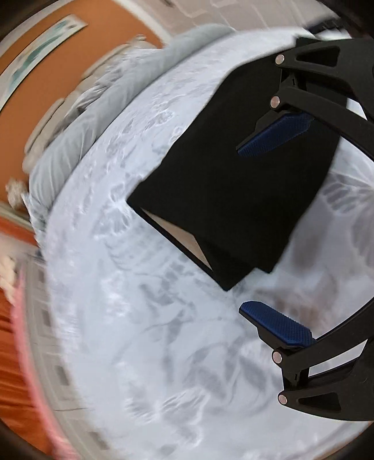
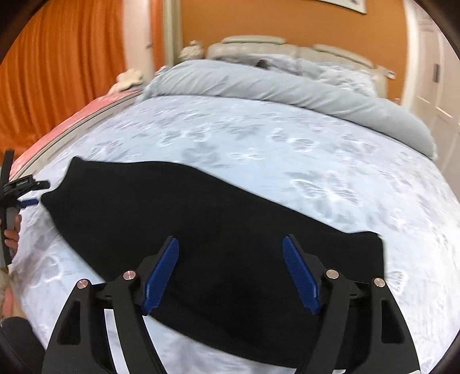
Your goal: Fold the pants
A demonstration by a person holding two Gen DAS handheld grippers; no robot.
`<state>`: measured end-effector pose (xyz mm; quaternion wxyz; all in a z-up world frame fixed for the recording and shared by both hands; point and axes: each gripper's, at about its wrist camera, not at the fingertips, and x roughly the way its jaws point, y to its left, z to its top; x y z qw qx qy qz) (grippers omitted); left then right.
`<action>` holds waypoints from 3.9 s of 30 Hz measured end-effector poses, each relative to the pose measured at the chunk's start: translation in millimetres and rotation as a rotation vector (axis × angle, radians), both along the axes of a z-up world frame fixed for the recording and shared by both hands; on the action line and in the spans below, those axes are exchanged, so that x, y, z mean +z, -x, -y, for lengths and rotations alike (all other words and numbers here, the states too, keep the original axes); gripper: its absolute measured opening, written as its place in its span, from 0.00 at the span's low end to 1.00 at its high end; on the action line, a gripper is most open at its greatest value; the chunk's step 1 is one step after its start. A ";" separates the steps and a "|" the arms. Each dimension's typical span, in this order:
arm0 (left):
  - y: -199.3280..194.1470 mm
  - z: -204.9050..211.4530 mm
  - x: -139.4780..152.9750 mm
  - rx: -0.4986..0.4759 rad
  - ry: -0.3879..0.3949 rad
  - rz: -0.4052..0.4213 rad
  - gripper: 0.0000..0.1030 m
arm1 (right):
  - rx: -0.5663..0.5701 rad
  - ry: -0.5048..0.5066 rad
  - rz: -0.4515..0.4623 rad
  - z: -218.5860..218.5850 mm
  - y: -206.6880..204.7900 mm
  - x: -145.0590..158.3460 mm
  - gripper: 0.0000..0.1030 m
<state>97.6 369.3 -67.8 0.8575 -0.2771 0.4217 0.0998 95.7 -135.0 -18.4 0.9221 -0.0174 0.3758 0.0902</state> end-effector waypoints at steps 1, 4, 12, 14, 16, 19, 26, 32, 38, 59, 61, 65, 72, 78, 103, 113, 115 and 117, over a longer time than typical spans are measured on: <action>-4.5 -4.7 -8.7 0.010 0.062 -0.005 0.95 | -0.019 -0.019 -0.008 7.3 -2.5 -3.7 0.72; -13.3 -1.8 -19.4 0.038 0.102 0.011 0.93 | -0.053 -0.070 -0.074 22.1 -12.0 -18.3 0.72; -21.0 25.6 -6.3 0.001 -0.015 0.020 0.17 | -0.016 -0.054 -0.087 7.9 -18.5 -17.5 0.72; -17.6 32.1 3.6 0.006 -0.035 0.043 0.17 | -0.013 -0.041 -0.097 4.4 -19.0 -19.4 0.72; -17.1 38.6 12.6 0.006 -0.058 0.047 0.17 | 0.007 -0.052 -0.110 -2.8 -18.8 -22.0 0.72; -19.5 43.3 20.0 0.007 -0.080 0.046 0.17 | 0.116 -0.034 -0.117 -32.0 -12.9 -24.1 0.72; -9.7 75.5 70.4 -0.074 -0.141 0.124 0.17 | 0.149 -0.045 -0.131 -48.7 -10.6 -26.9 0.72; -3.5 175.1 139.8 -0.285 -0.219 0.221 0.17 | -0.074 -0.120 -0.119 12.7 -19.0 -11.6 0.72; 0.9 319.0 154.1 -0.542 -0.270 0.252 0.17 | -0.302 -0.190 -0.097 87.1 -19.8 0.1 0.72; 45.0 422.1 83.7 -0.661 -0.383 0.190 0.96 | -0.327 -0.356 -0.118 137.9 -14.9 7.6 0.73; 41.1 424.6 81.9 -0.681 -0.480 0.158 0.95 | -0.299 -0.373 -0.130 134.4 -14.9 6.0 0.73; 32.0 387.8 84.7 -0.564 -0.500 0.158 0.95 | -0.213 -0.403 -0.196 122.5 -18.0 -3.8 0.78; 5.1 313.4 62.2 -0.360 -0.437 0.117 0.95 | -0.067 -0.262 -0.285 53.1 -41.0 -32.4 0.74; 0.3 281.2 61.0 -0.322 -0.285 0.102 0.95 | -0.049 -0.251 -0.120 42.0 -34.3 -2.2 0.21; 5.2 315.5 50.7 -0.446 -0.335 0.078 0.95 | -0.074 -0.354 -0.329 139.4 57.4 -32.3 0.57; 9.3 343.0 43.1 -0.515 -0.406 0.074 0.95 | -0.044 -0.316 -0.308 122.8 58.7 -27.1 0.57; 8.9 341.6 43.5 -0.505 -0.399 0.078 0.95 | -0.041 -0.373 -0.269 127.0 62.0 -18.8 0.57; 8.0 336.8 43.6 -0.494 -0.390 0.079 0.95 | -0.054 -0.374 -0.232 128.0 67.9 -12.0 0.57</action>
